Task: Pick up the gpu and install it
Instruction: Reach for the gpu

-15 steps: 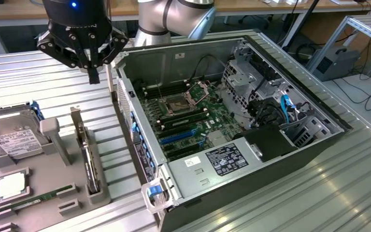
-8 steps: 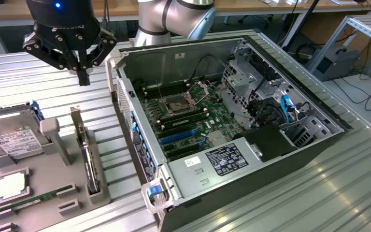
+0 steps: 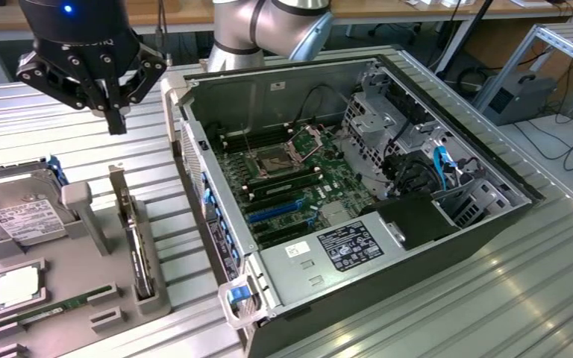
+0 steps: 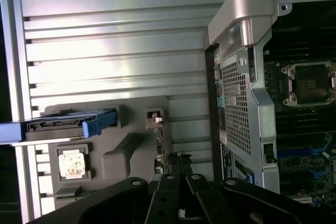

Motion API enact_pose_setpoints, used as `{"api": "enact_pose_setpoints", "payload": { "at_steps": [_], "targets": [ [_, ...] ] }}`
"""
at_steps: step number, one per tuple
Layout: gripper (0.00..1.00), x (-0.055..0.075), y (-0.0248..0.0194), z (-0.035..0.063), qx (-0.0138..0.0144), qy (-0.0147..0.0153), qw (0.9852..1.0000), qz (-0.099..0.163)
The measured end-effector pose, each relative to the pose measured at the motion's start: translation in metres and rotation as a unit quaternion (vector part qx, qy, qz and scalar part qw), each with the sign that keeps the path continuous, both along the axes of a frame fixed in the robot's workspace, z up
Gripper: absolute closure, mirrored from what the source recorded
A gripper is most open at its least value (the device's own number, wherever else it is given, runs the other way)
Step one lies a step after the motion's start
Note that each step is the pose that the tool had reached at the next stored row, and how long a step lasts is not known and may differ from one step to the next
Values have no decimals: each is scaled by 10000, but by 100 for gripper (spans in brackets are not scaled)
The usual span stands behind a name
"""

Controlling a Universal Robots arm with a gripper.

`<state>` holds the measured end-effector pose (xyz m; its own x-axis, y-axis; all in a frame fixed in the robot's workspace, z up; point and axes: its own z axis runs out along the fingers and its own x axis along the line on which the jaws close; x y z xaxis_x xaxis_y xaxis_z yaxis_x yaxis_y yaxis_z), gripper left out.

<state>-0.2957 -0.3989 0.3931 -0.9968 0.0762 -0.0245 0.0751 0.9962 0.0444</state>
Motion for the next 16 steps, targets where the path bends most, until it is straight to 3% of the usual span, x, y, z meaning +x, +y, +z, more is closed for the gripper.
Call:
{"api": "enact_pose_setpoints", "payload": {
  "at_steps": [6, 16],
  "targets": [
    [89, -106, 0, 0, -1, 0, 10000, 0],
    [89, -115, -13, 0, 0, 0, 10000, 0]
  ]
}}
